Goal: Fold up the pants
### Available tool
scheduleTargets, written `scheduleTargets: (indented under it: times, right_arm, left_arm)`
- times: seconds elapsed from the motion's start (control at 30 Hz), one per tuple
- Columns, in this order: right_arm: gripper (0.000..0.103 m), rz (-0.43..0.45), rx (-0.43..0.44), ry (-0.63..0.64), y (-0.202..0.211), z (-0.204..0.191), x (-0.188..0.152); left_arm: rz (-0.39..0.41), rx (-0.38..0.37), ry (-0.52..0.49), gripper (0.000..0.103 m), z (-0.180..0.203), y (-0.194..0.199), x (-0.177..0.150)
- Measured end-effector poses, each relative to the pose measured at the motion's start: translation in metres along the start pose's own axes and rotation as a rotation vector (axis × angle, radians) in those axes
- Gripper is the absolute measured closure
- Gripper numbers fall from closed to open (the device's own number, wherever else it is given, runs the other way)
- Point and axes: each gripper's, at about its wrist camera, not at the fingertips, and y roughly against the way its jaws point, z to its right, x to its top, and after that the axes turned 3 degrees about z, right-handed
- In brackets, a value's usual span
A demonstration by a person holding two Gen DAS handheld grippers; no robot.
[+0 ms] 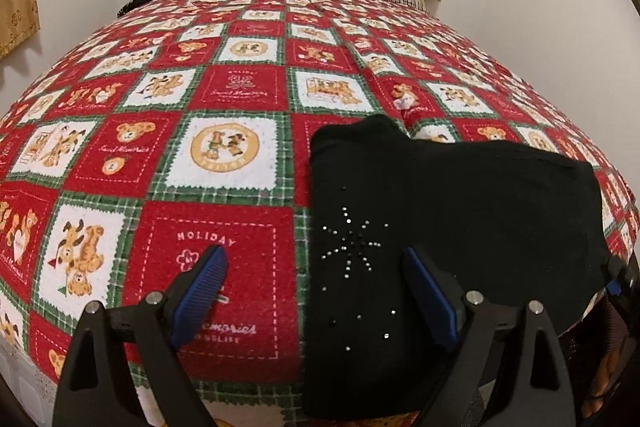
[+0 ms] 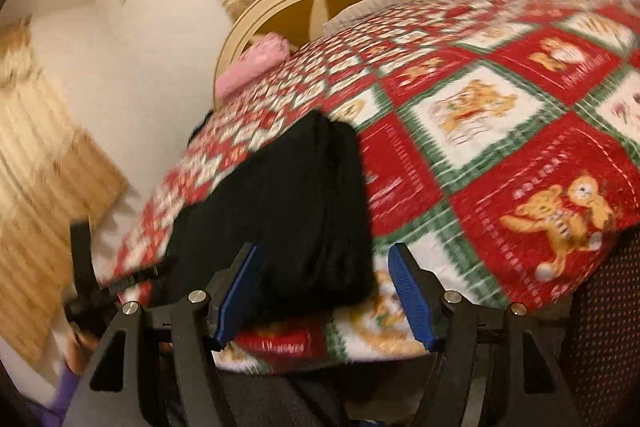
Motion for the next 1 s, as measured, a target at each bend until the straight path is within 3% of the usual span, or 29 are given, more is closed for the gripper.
scheduleTargets:
  times: [0.13, 0.4, 0.6, 0.67, 0.7, 0.8, 0.9, 1.0]
  right_arm:
    - [0.034, -0.035, -0.042, 0.112, -0.004, -0.018, -0.005]
    - [0.034, 0.0, 0.051, -0.081, -0.008, 0.006, 0.003]
    - [0.034, 0.007, 0.004, 0.008, -0.02, -0.01, 0.003]
    - [0.04, 0.006, -0.024, 0.066, -0.02, -0.015, 0.002]
    - [0.051, 0.001, -0.05, 0.103, -0.021, -0.017, 0.001]
    - [0.06, -0.004, -0.054, 0.149, -0.021, -0.018, 0.001]
    - [0.061, 0.007, -0.101, 0.226, -0.022, -0.027, -0.004]
    - [0.061, 0.018, -0.138, 0.274, -0.023, -0.034, -0.008]
  left_arm:
    - [-0.002, 0.002, 0.004, 0.01, -0.001, 0.0, 0.0]
    - [0.006, 0.011, -0.002, 0.007, -0.001, -0.001, -0.001]
    - [0.019, -0.029, 0.009, 0.006, -0.008, 0.001, -0.001]
    - [0.027, -0.042, 0.015, 0.006, -0.013, 0.004, -0.003]
    - [0.035, -0.047, 0.019, 0.006, -0.016, 0.007, -0.004]
    - [0.053, -0.074, 0.042, 0.006, -0.028, 0.015, -0.006]
    - [0.075, -0.138, 0.105, 0.006, -0.04, 0.023, -0.007]
    - [0.039, -0.183, 0.125, 0.006, -0.034, 0.018, -0.005]
